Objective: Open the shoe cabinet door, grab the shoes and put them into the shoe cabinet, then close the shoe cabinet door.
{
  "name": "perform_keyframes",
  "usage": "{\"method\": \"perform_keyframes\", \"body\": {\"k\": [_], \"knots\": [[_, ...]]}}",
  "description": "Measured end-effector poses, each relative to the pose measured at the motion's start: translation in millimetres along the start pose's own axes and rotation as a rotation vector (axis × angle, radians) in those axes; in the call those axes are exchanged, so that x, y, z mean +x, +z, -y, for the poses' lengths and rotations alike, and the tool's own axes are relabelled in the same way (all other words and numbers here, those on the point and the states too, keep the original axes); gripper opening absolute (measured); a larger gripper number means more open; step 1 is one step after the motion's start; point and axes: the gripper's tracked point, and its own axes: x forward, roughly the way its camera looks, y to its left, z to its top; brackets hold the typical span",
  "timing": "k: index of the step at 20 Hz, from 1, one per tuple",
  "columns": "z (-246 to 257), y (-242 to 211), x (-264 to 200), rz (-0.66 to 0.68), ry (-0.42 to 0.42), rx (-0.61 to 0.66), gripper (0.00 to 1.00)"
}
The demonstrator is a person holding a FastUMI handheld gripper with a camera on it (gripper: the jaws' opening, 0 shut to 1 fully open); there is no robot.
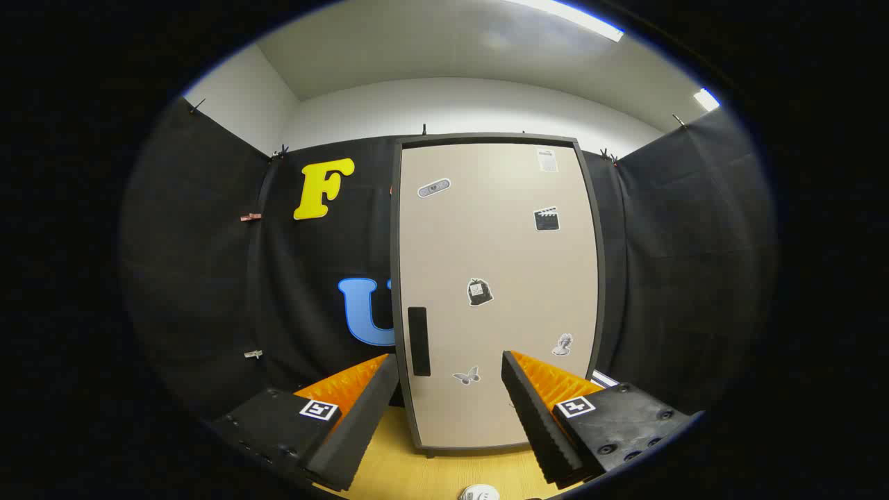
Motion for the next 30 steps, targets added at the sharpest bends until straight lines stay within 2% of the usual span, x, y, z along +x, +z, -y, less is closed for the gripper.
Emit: {"method": "perform_keyframes", "body": {"k": [8, 25, 30], "knots": [[-8, -1, 8, 0.005, 0.0, 0.015, 0.98], [-37, -26, 69, -0.032, 0.008, 0.024, 0.98], [-45, -31, 104, -0.017, -0.004, 0.047, 0.98]]}}
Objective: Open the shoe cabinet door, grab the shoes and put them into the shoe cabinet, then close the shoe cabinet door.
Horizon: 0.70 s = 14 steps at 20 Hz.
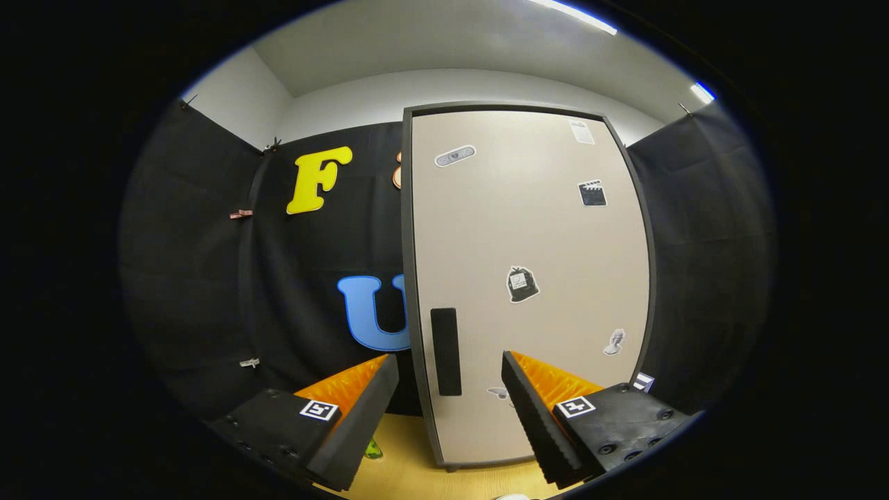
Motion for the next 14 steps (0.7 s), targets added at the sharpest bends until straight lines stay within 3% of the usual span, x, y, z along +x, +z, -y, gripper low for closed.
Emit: {"method": "perform_keyframes", "body": {"k": [7, 9, 14], "knots": [[-2, -21, 59, 0.0, -0.033, 0.006, 0.98], [-3, -28, 73, -0.008, -0.04, 0.011, 0.83], [1, -45, 99, -0.034, -0.067, 0.002, 0.85]]}}
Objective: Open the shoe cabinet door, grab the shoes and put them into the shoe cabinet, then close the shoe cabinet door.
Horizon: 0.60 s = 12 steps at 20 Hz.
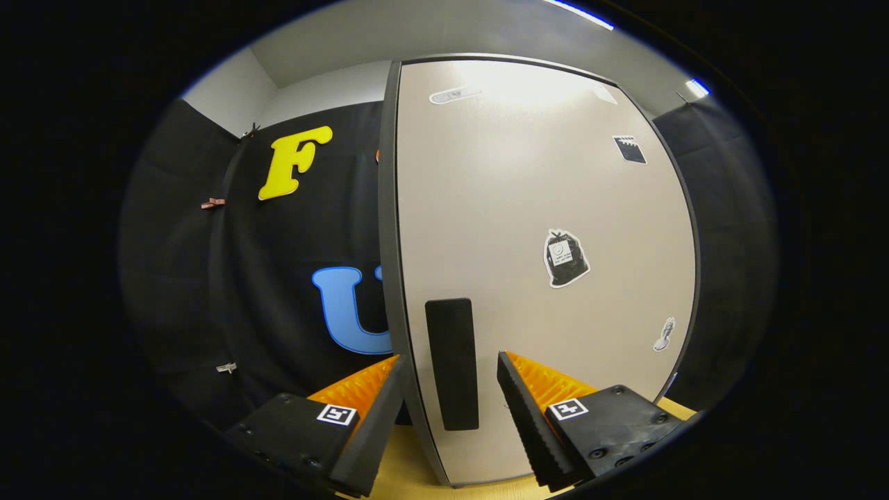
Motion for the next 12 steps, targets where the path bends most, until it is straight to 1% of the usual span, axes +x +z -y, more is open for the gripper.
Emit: {"method": "perform_keyframes", "body": {"k": [3, 5, 6, 8, 10, 12], "knots": [[2, -8, 10, -0.017, -0.002, 0.002, 0.85], [3, -8, 12, -0.012, -0.008, -0.004, 0.68], [3, -8, 13, -0.01, -0.011, -0.01, 0.63], [3, -13, 15, -0.016, -0.009, -0.013, 0.63], [4, -9, 11, -0.015, -0.016, -0.017, 0.41], [4, -10, 14, -0.014, -0.018, -0.021, 0.41]]}}
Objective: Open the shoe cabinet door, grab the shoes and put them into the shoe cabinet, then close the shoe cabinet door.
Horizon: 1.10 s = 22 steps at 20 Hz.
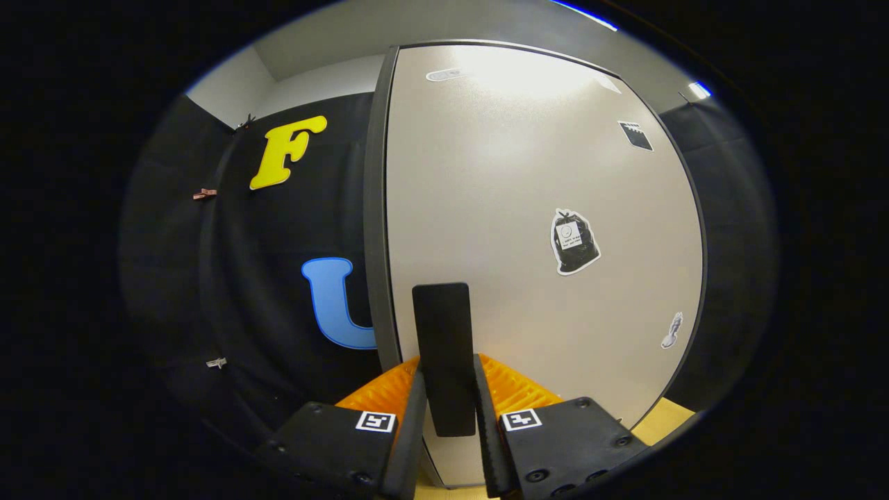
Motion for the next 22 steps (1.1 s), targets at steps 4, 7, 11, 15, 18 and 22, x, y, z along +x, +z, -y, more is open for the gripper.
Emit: {"method": "perform_keyframes", "body": {"k": [4, 7, 11, 15, 18, 22], "knots": [[1, -1, -1, -0.007, -0.012, 0.004, 0.28], [2, -2, -5, -0.024, 0.001, 0.013, 0.24], [3, 0, -31, -0.031, 0.052, 0.031, 0.24], [17, 5, -77, -0.042, 0.104, 0.056, 0.24], [28, 9, -104, -0.057, 0.151, 0.075, 0.24], [45, 12, -139, -0.086, 0.24, 0.092, 0.24]]}}
